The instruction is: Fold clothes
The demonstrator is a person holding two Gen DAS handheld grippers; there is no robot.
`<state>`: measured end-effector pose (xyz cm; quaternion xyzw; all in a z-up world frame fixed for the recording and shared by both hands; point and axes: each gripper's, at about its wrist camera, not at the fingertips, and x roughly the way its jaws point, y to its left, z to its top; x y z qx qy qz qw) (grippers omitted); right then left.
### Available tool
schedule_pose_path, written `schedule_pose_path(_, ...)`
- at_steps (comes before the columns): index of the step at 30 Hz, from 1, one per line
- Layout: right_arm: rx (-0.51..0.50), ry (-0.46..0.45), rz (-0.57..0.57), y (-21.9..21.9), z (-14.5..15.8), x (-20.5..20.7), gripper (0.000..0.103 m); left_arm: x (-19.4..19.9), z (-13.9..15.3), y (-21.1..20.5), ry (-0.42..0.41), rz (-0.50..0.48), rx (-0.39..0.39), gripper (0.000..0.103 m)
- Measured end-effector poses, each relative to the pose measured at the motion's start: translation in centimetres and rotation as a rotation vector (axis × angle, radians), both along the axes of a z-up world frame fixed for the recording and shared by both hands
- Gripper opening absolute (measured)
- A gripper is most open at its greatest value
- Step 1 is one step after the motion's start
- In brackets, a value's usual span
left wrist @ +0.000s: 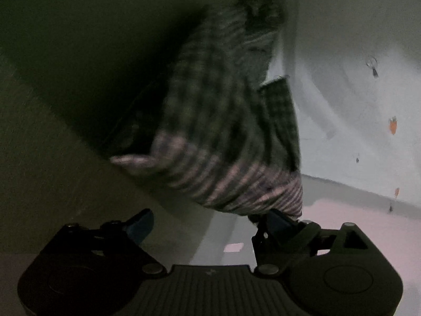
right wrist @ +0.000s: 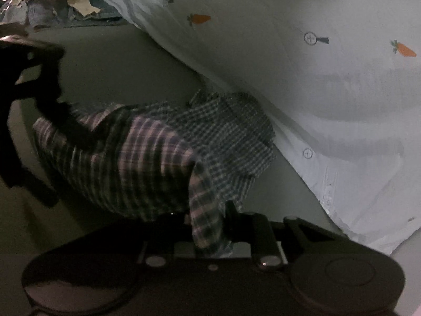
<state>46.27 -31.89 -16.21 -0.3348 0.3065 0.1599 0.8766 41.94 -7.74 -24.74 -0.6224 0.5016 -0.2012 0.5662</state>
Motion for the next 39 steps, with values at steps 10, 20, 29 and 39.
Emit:
schedule_pose_path(10,-0.036,0.046,-0.001,-0.6,-1.9,-0.9,0.019,1.9,-1.6,1.3,0.031,0.215,-0.114,0.091)
schedule_pose_path(20,-0.283,-0.026,0.084,2.2,-4.8,-5.2,0.074,2.5,-2.3,0.7,0.118,0.221,-0.070,0.041)
schedule_pose_path(29,-0.439,-0.120,0.130,5.0,-8.5,-4.0,0.026,1.7,1.5,-0.7,0.155,0.276,0.033,0.029)
schedule_pose_path(39,-0.192,0.114,0.266,2.1,-0.3,-11.4,0.009,-6.5,7.8,-0.5,0.243,0.293,0.037,0.022)
